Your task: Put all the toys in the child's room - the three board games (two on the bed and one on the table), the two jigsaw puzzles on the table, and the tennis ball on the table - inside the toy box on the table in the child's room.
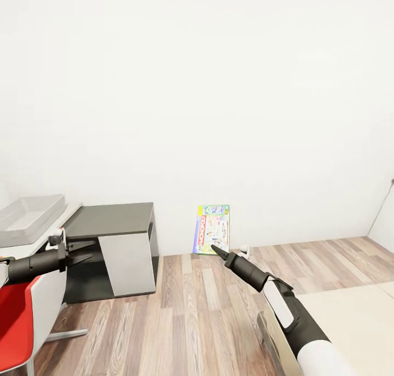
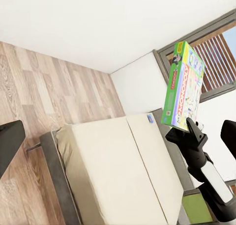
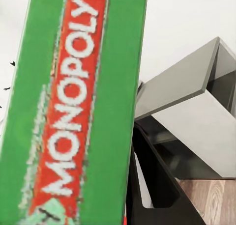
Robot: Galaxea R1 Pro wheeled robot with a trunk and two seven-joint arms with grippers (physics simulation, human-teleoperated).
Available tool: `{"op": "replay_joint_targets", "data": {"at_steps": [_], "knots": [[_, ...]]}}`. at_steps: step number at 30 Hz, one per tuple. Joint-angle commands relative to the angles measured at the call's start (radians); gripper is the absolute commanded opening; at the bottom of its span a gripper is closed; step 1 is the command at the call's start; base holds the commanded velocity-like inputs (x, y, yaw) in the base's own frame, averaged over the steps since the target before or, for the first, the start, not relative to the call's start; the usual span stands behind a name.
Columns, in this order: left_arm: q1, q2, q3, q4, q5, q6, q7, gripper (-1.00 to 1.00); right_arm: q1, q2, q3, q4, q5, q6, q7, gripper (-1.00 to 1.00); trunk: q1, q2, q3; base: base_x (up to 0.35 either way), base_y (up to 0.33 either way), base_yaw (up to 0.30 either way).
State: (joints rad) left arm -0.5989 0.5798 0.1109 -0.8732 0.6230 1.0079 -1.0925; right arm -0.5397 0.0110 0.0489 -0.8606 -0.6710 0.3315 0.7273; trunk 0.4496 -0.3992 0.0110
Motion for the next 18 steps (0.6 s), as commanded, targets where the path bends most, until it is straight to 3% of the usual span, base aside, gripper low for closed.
{"op": "replay_joint_targets", "data": {"at_steps": [1, 11, 18], "knots": [[0.000, 0.000, 0.000, 0.000, 0.000, 0.004, -0.003, 1.00, 0.000, 0.000, 0.000, 0.000, -0.011, 0.009, 0.000, -1.00, 0.000, -0.001, 0.000, 0.000, 0.000, 0.000], [0.000, 0.000, 0.000, 0.000, 0.000, 0.004, -0.003, 1.00, 0.000, 0.001, 0.000, 0.000, -0.011, 0.009, 0.000, -1.00, 0.000, -0.001, 0.000, 0.036, 0.000, 0.005], [0.000, 0.000, 0.000, 0.000, 0.000, 0.004, -0.003, 1.00, 0.000, 0.000, 0.000, 0.000, -0.011, 0.009, 0.000, -1.00, 0.000, -0.001, 0.005, 0.205, 0.000, 0.161]]}}
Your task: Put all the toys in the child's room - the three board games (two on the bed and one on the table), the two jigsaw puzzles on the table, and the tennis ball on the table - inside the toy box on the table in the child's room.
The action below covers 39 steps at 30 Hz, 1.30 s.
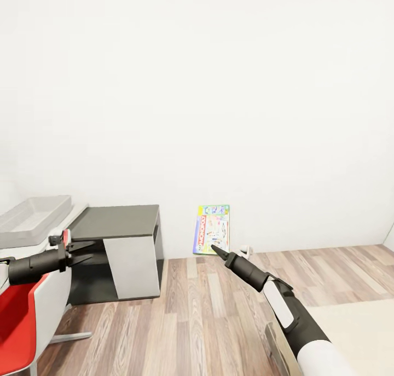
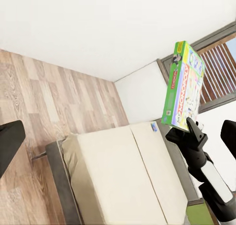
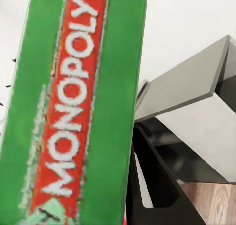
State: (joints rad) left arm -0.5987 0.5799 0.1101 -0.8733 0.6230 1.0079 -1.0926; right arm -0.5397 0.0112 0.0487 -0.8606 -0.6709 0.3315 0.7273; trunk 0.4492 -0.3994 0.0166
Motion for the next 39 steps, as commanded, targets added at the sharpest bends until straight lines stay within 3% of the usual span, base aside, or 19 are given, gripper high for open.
{"op": "replay_joint_targets", "data": {"at_steps": [1, 21, 39], "knots": [[-0.001, 0.000, 0.000, 0.000, 0.000, 0.005, -0.003, 1.00, 0.000, 0.000, 0.000, 0.000, -0.011, 0.009, 0.000, -1.00, 0.001, -0.001, 0.000, 0.231, 0.000, 0.133], [0.000, 0.000, 0.002, 0.000, 0.000, 0.005, -0.003, 1.00, 0.000, 0.000, 0.000, 0.000, -0.012, 0.009, 0.000, -1.00, 0.001, -0.001, 0.002, 0.149, 0.000, 0.014], [0.000, -0.001, 0.002, 0.000, 0.000, 0.005, -0.003, 1.00, 0.000, 0.000, 0.000, 0.000, -0.012, 0.009, 0.000, -1.00, 0.001, -0.001, 0.015, 0.233, 0.000, 0.138]]}}
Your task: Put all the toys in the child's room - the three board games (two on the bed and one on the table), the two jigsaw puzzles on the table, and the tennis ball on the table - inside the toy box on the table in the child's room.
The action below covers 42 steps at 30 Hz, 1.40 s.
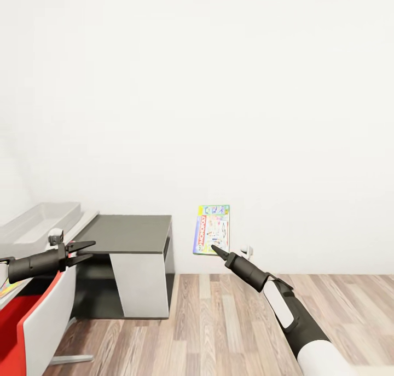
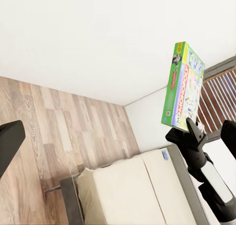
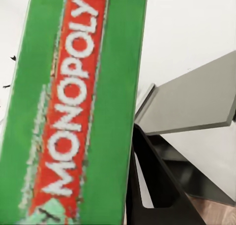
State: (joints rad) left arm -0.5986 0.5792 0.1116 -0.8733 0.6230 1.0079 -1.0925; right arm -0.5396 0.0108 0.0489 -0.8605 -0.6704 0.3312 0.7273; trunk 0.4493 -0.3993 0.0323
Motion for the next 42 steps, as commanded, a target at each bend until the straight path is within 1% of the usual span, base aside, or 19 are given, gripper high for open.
{"op": "replay_joint_targets", "data": {"at_steps": [1, 12, 19, 33, 38, 42], "knots": [[-0.001, 0.000, 0.000, 0.000, 0.000, 0.005, -0.003, 1.00, 0.000, 0.000, 0.000, 0.000, -0.012, 0.009, 0.000, -1.00, 0.001, -0.001, 0.000, 0.179, 0.000, 0.009], [-0.001, 0.000, 0.000, 0.000, 0.000, 0.005, -0.003, 1.00, 0.000, 0.000, -0.001, -0.001, -0.012, 0.009, 0.000, -1.00, 0.001, -0.001, 0.000, 0.174, 0.094, 0.004], [0.000, 0.000, 0.000, 0.000, 0.000, 0.005, -0.003, 1.00, 0.000, 0.000, -0.001, 0.000, -0.012, 0.009, 0.000, -1.00, 0.001, -0.001, 0.003, 0.145, 0.015, 0.116], [-0.001, 0.001, 0.001, 0.000, 0.000, 0.005, -0.003, 1.00, 0.000, 0.000, -0.001, -0.001, -0.013, 0.009, 0.000, -1.00, 0.001, -0.001, 0.004, 0.015, 0.001, 0.010], [-0.001, 0.001, 0.001, 0.000, 0.000, 0.005, -0.003, 1.00, 0.000, 0.000, -0.001, -0.002, -0.012, 0.009, 0.000, -1.00, 0.001, -0.001, 0.004, 0.096, 0.000, 0.003], [0.000, 0.001, 0.002, 0.000, 0.000, 0.005, -0.003, 1.00, 0.000, 0.000, -0.001, -0.002, -0.012, 0.009, 0.000, -1.00, 0.001, -0.001, 0.006, 0.038, 0.000, 0.139]]}}
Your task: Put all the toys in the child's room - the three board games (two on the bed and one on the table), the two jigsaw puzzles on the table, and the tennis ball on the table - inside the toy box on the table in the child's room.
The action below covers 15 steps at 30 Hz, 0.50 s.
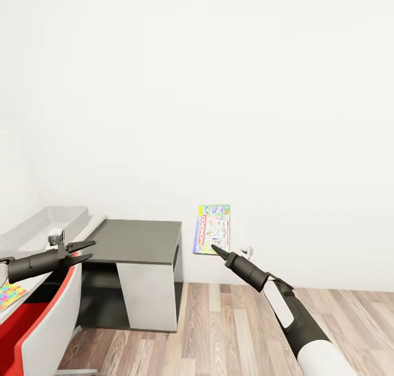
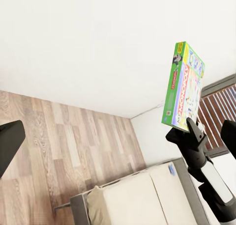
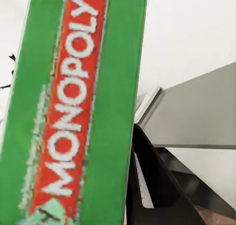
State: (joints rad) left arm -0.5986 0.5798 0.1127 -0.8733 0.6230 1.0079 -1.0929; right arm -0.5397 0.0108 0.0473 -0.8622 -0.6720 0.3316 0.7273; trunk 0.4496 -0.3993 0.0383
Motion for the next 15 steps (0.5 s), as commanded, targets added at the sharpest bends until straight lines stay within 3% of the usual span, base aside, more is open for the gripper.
{"op": "replay_joint_targets", "data": {"at_steps": [1, 15], "knots": [[-0.001, 0.000, 0.000, 0.000, 0.000, 0.005, -0.003, 1.00, 0.000, 0.000, 0.000, 0.000, -0.011, 0.009, 0.000, -1.00, 0.000, -0.001, 0.000, 0.015, 0.000, 0.203], [0.000, 0.006, 0.004, 0.000, 0.002, 0.006, -0.007, 1.00, 0.000, 0.000, 0.001, 0.000, -0.011, 0.009, 0.000, -1.00, 0.000, -0.001, 0.013, 0.002, 0.000, 0.239]]}}
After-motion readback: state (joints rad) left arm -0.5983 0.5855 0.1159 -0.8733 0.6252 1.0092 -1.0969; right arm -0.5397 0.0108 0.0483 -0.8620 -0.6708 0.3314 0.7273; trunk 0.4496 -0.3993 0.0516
